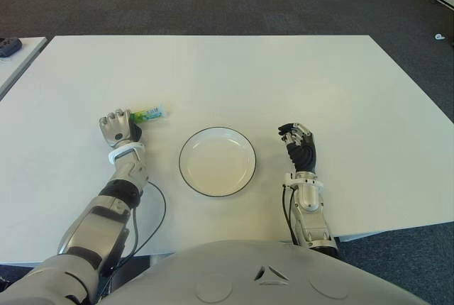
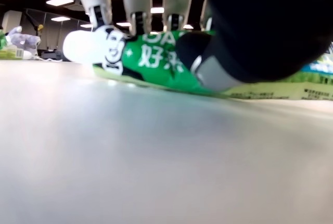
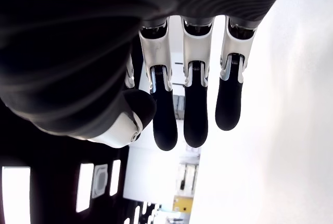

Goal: Put the toothpaste on the table into the plate.

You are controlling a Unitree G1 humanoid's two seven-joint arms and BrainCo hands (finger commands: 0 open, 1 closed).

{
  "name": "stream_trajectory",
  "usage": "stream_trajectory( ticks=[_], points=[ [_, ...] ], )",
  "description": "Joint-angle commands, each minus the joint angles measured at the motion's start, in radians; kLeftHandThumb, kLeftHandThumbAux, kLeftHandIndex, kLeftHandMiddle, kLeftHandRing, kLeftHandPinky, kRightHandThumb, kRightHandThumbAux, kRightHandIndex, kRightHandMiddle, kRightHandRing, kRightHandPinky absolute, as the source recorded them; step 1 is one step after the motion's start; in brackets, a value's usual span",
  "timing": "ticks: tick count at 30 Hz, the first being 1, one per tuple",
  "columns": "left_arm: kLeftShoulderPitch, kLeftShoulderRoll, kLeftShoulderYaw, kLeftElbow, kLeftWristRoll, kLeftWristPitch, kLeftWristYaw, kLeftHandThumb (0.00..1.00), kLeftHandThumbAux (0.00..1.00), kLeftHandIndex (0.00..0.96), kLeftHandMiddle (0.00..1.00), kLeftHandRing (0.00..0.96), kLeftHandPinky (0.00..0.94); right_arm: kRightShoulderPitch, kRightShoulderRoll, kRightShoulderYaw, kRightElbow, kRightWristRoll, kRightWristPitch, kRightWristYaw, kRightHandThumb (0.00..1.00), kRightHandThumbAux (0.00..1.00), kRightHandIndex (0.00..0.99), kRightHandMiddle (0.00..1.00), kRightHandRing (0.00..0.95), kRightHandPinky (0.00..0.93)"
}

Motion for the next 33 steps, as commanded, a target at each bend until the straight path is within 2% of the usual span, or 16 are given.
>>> stream_trajectory(
  ticks=[1, 14, 22, 28, 33],
  points=[
    [0.088, -0.028, -0.03, 0.037, -0.023, 0.007, -0.064, 0.706, 0.706, 0.44, 0.764, 0.762, 0.758, -0.006, 0.004, -0.001, 0.01, 0.002, 0.012, -0.002, 0.703, 0.731, 0.427, 0.462, 0.442, 0.437],
    [0.094, -0.021, -0.028, 0.012, -0.028, 0.0, -0.064, 0.707, 0.706, 0.441, 0.767, 0.763, 0.78, -0.011, 0.005, -0.003, 0.021, 0.006, 0.002, -0.004, 0.703, 0.732, 0.427, 0.46, 0.435, 0.429],
    [0.109, -0.008, -0.007, -0.028, -0.055, -0.053, -0.071, 0.707, 0.706, 0.441, 0.773, 0.768, 0.785, -0.016, 0.005, -0.002, 0.03, 0.007, -0.009, -0.004, 0.703, 0.731, 0.427, 0.459, 0.437, 0.437],
    [0.153, 0.014, 0.048, -0.177, -0.116, -0.081, -0.139, 0.708, 0.707, 0.441, 0.778, 0.771, 0.774, -0.017, 0.004, -0.003, 0.034, 0.009, -0.01, -0.002, 0.703, 0.731, 0.427, 0.463, 0.442, 0.438],
    [0.231, 0.014, 0.109, -0.428, -0.165, -0.03, -0.222, 0.707, 0.709, 0.439, 0.765, 0.756, 0.756, -0.017, 0.005, -0.002, 0.036, 0.008, -0.013, -0.002, 0.703, 0.731, 0.427, 0.461, 0.442, 0.436]
  ],
)
